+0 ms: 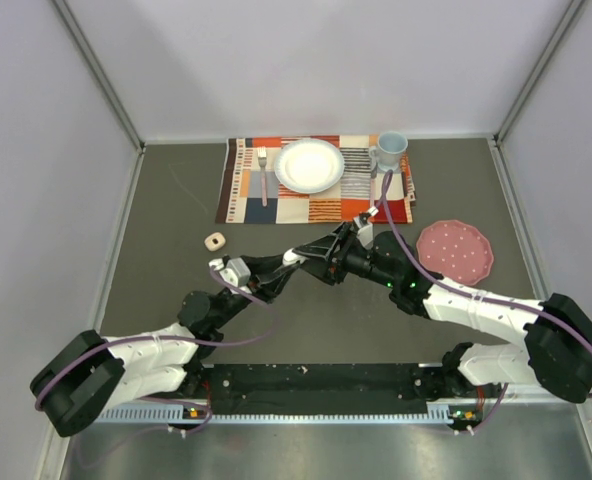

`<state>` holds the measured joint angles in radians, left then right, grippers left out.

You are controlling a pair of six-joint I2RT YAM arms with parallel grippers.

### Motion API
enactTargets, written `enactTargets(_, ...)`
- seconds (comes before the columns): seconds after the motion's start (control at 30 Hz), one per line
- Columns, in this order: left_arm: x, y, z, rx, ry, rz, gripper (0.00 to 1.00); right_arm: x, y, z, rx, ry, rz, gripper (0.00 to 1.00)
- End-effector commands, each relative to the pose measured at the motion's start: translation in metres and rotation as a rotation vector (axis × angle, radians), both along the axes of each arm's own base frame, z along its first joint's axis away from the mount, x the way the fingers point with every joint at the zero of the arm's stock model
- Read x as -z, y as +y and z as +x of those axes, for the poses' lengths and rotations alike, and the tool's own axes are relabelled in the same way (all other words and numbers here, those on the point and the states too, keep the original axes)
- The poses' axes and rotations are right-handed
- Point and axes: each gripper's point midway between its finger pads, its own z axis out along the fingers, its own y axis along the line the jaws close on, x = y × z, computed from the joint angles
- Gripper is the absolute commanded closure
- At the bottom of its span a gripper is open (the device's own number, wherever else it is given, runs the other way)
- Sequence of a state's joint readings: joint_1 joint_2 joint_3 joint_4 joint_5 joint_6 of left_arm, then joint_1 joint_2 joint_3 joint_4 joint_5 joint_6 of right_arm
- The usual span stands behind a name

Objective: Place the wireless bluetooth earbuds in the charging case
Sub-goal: Pass from the left arm to the right

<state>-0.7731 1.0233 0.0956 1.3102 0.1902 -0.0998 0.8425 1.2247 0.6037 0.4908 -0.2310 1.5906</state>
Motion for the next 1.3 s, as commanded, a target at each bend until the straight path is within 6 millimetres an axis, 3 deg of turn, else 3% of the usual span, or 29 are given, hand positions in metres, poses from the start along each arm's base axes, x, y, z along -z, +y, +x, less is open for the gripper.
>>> enactTargets(0.0, -0.072, 0.008, -0.021, 0.047, -0.2, -0.195, 1.0, -0.036, 0.006, -0.003, -0.023, -0.091, 0.082, 0.49)
enactTargets(0.03, -0.072, 0.009, -0.021, 0.047, -0.202, -0.197, 1.0, -0.036, 0.006, -0.003, -0.021, -0.091, 0.084, 0.56)
enactTargets(0.13, -0.071, 0.008, -0.022, 0.051, -0.205, -0.194, 1.0, -0.037, 0.006, -0.002, -0.018, -0.099, 0.088, 0.6)
enactTargets(0.53, -0.071, 0.003, -0.031, 0.101, -0.225, -0.175, 1.0, -0.039, 0.008, 0.0, -0.017, -0.106, 0.119, 0.48)
enactTargets(0.9, -0.07, 0.002, -0.031, 0.105, -0.229, -0.166, 1.0, -0.035, 0.006, 0.004, 0.009, -0.097, 0.124, 0.48)
enactTargets(1.17, -0.067, 0.003, -0.023, 0.073, -0.186, -0.173, 1.0, -0.038, 0.006, 0.001, -0.002, -0.121, 0.119, 0.61)
enactTargets(1.2, -0.067, 0.004, -0.021, 0.07, -0.17, -0.18, 0.96, -0.037, 0.006, 0.001, -0.005, -0.138, 0.098, 0.66)
enactTargets(1.27, -0.066, 0.002, -0.019, 0.068, -0.149, -0.175, 0.94, -0.04, 0.006, 0.001, -0.005, -0.147, 0.076, 0.67)
